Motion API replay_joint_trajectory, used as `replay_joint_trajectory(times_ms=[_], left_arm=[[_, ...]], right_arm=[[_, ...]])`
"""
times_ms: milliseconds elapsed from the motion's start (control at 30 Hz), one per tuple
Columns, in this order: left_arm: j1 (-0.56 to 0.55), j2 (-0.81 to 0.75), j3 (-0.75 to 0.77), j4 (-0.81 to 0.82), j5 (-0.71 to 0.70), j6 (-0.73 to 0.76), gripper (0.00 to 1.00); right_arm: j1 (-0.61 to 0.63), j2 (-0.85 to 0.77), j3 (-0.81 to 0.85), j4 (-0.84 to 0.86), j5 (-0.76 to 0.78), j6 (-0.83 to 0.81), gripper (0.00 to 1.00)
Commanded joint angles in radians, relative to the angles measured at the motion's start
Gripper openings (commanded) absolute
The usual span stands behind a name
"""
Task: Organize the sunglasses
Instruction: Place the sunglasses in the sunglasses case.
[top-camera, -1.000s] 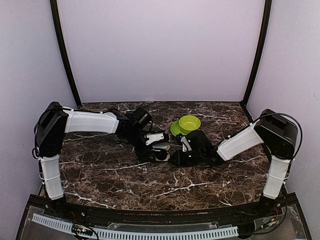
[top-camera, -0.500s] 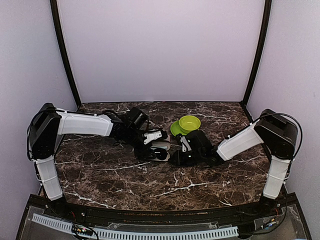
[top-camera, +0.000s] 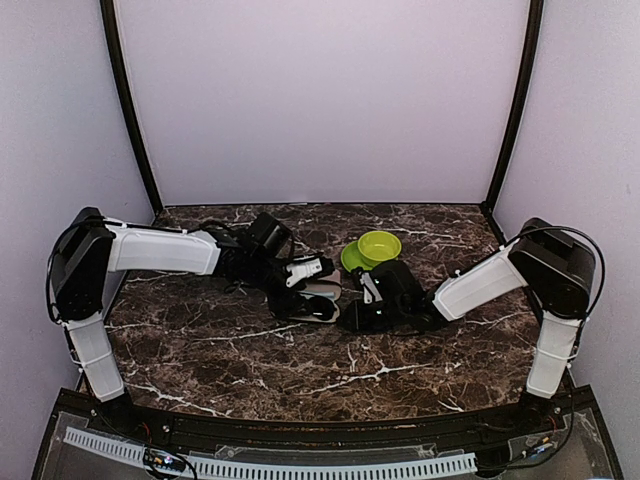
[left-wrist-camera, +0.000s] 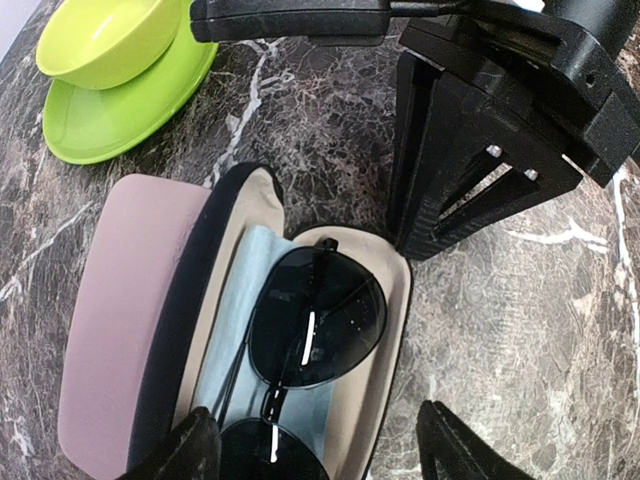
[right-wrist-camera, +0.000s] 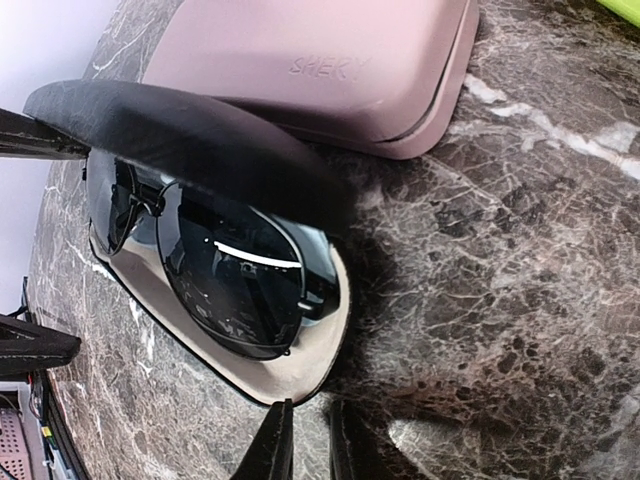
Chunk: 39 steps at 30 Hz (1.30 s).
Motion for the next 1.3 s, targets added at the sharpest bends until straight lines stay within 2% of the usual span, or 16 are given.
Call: replay_joint_trajectory(times_ms=[0, 433, 633, 1100, 1267], left_arm=[[0.006, -0.027, -0.015, 0.021, 0.001, -0.007, 0.7], [0.007, 0.01, -0.015, -0.016, 0.031, -0.011, 0.69], [0.007, -0.029, -0.067, 0.026, 0.031, -0.012, 0.69], [0.005, -0.034, -0.079, 0.047, 0.051, -0.026, 0.69], [0.005, -0.082, -0.106, 0.107, 0.075, -0.046, 0.69]], right_arm=[[0.006, -0.006, 0.007, -0.023, 0.038, -0.008, 0.14], [0.007, -0.005, 0.012, -0.025, 0.031, -0.011, 0.14], [0.007, -0.003, 0.019, -0.025, 0.029, -0.011, 0.14], [0.009, 0.012, 0.023, -0.022, 0.022, -0.008, 0.14], [0.012, 0.013, 0.025, -0.023, 0.025, -0.008, 0.14]])
